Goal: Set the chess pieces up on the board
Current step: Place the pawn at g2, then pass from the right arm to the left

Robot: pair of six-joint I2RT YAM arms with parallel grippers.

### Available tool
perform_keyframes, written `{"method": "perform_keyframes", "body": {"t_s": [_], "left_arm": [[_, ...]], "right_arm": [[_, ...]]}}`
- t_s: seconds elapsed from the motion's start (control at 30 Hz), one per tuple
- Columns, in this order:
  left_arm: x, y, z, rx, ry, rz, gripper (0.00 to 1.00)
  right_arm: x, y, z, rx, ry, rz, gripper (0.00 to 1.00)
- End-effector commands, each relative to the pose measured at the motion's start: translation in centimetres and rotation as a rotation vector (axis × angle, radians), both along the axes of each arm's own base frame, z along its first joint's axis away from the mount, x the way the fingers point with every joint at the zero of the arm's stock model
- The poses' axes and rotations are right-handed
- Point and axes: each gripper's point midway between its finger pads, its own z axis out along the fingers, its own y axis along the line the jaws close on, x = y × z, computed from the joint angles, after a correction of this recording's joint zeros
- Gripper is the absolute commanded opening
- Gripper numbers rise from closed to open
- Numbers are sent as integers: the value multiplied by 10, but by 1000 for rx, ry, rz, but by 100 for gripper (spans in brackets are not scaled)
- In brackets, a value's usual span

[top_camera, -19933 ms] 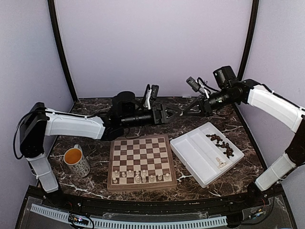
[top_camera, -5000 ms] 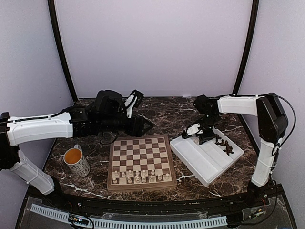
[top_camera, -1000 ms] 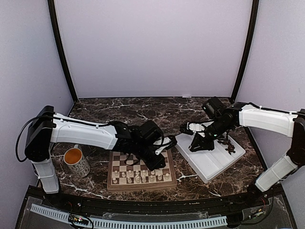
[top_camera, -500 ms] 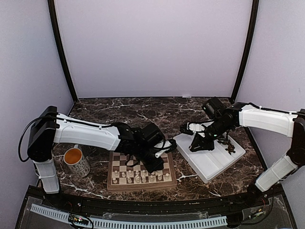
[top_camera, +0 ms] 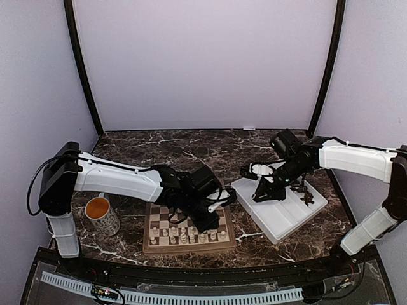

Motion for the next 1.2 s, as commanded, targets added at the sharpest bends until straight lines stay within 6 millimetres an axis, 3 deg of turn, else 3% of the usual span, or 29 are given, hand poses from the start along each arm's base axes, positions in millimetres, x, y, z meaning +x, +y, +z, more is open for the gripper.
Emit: {"method": "perform_keyframes", "body": {"t_s": [0.0, 0.2, 0.33, 0.5, 0.77, 1.0, 1.17], "left_arm": [[-1, 1, 1, 15, 1, 4, 11], [3, 1, 4, 19, -19, 26, 23], [6, -1, 17, -12, -42, 38, 29], [8, -4, 50, -85, -81, 28, 36], [23, -16, 122, -311, -119, 118, 45], [36, -35, 176, -632, -158, 162, 46], [44, -12, 230, -990, -331, 241, 49]], "right_arm": [[5, 1, 2, 10, -13, -10, 12], [4, 1, 3, 11, -13, -9, 13], [3, 0, 6, 12, -15, -6, 13], [1, -2, 14, 5, -15, 6, 13], [-7, 10, 33, 17, -7, 61, 14], [-2, 46, 93, 217, 101, 54, 12], [20, 55, 169, 532, 248, 2, 12]]}}
